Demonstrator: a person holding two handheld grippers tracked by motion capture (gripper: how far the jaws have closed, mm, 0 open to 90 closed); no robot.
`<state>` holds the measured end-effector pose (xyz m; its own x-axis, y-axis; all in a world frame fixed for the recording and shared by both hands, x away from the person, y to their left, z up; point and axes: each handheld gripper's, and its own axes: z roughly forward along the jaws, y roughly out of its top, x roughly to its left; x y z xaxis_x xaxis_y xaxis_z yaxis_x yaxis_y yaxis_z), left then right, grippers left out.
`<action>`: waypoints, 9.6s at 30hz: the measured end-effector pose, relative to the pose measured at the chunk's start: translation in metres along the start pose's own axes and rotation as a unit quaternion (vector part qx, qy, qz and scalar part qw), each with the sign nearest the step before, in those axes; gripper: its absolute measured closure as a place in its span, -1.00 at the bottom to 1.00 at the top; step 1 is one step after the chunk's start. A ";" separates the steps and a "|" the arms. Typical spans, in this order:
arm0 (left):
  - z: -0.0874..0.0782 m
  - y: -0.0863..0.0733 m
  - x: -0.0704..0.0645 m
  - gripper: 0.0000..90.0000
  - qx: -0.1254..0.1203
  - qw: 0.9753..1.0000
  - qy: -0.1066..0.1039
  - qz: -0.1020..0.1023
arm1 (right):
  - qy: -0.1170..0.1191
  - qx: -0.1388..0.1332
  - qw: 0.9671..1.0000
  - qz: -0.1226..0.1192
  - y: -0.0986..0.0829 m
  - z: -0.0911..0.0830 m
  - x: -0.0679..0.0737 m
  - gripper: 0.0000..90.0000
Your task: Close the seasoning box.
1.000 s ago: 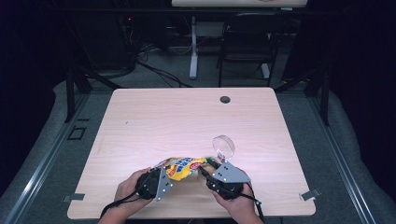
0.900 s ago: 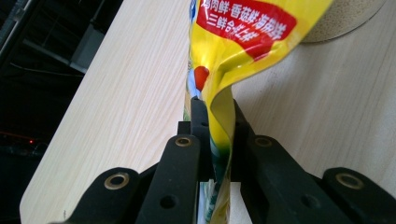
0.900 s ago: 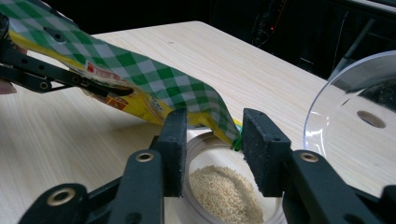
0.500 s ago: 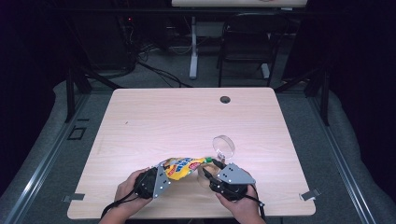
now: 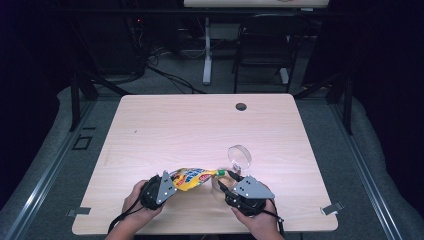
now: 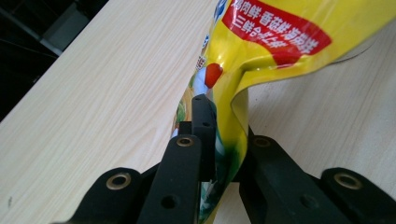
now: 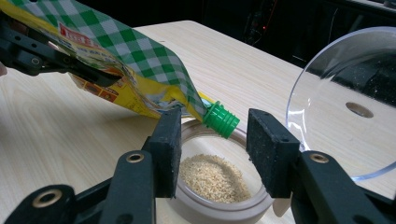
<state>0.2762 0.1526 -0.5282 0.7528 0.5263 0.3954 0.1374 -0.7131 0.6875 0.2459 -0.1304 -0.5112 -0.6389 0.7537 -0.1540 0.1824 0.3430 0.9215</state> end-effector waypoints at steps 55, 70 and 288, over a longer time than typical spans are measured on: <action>0.004 -0.051 0.054 0.89 -0.054 0.946 -0.051 -0.314 | 0.007 0.008 1.000 0.009 -0.004 0.002 -0.003 0.22; 0.002 -0.061 0.052 0.69 -0.052 0.941 -0.051 -0.330 | 0.016 0.010 1.000 0.007 -0.002 0.009 -0.003 0.21; -0.067 -0.070 0.046 -0.13 -0.059 0.950 -0.055 -0.301 | 0.045 0.084 0.987 0.126 0.005 0.000 -0.059 -0.16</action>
<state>0.2579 0.2572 -0.5172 0.6240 0.7662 -0.1535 0.4970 -0.2375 0.8346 0.2846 -0.1737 -0.4976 -0.6201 0.7764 0.1127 0.4607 0.2441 0.8533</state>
